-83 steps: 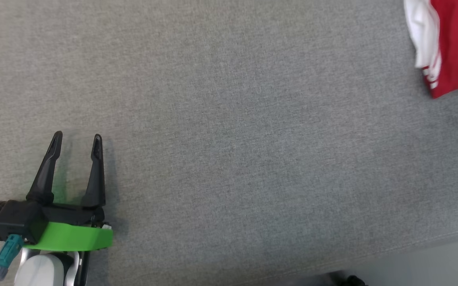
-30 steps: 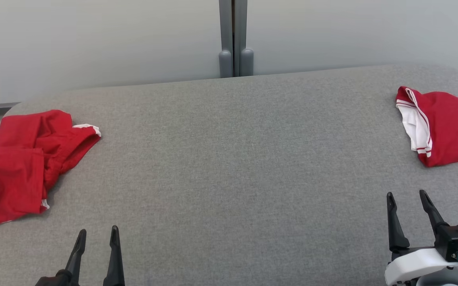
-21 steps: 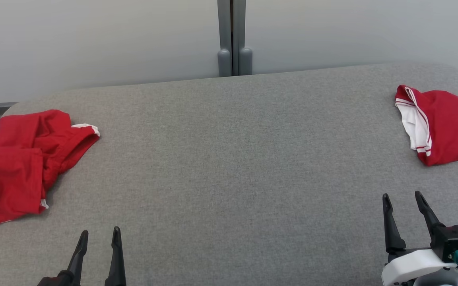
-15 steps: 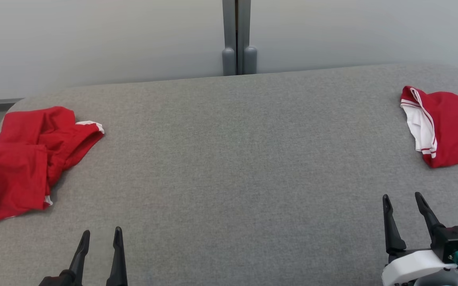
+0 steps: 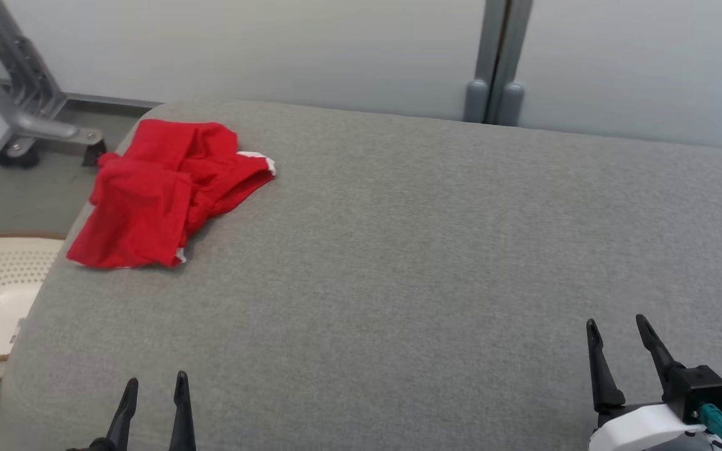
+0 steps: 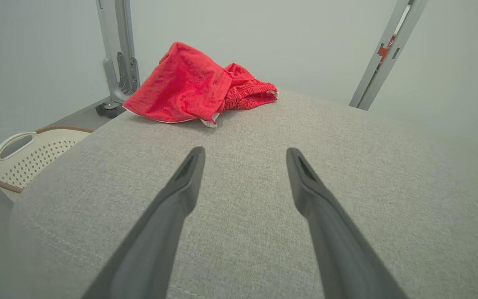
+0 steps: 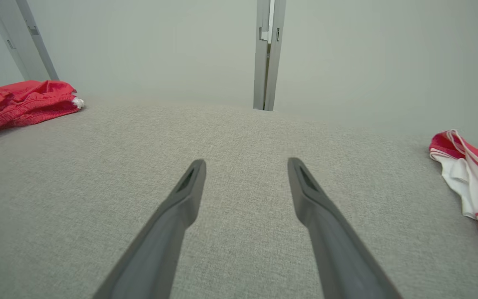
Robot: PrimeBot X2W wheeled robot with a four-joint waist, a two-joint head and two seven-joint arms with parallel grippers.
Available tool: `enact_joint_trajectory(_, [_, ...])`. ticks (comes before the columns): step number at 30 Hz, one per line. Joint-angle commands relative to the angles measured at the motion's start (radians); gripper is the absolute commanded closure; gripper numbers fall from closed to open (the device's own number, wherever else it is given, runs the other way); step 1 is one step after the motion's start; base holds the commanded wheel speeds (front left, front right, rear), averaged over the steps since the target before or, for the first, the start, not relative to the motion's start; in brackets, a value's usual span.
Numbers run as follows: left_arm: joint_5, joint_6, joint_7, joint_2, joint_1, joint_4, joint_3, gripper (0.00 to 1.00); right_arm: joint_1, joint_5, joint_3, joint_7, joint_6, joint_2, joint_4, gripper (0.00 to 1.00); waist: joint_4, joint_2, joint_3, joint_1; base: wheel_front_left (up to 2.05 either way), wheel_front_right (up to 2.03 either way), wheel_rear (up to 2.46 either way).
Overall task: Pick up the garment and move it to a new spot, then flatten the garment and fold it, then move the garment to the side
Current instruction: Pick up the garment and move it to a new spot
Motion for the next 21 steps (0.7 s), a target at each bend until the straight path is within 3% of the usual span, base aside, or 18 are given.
enact_joint_trajectory(1, [-0.004,-0.001,0.000,0.002,0.016,0.002,0.005,0.00,-0.006,0.010,0.006,-0.003,-0.002,-0.001,0.006,0.00,0.164,0.0000,-0.007,0.0000,0.00,0.00,0.00])
enact_joint_trajectory(6, [-0.009,0.000,0.000,0.002,0.030,0.002,0.018,0.00,-0.023,0.009,0.038,-0.003,-0.002,-0.001,0.020,0.00,0.221,0.0000,-0.010,0.0000,0.00,0.00,0.00])
enact_joint_trajectory(12, [-0.040,-0.002,0.000,0.001,-0.005,0.014,-0.013,0.00,-0.044,-0.007,0.057,-0.003,-0.002,-0.003,0.018,0.00,0.199,0.0000,0.037,0.0000,0.00,0.00,0.00])
enact_joint_trajectory(16, [-0.070,-0.003,0.000,0.001,-0.108,0.072,-0.092,0.00,-0.082,-0.046,0.054,-0.003,-0.002,-0.002,0.009,0.00,0.157,0.0000,0.134,0.0000,0.00,0.00,0.00])
enact_joint_trajectory(21, [-0.144,-0.003,0.001,0.002,-0.367,0.176,-0.215,0.00,-0.168,-0.138,0.047,-0.003,-0.002,-0.003,-0.017,0.00,0.101,0.0000,0.334,0.0000,0.00,0.00,0.00])
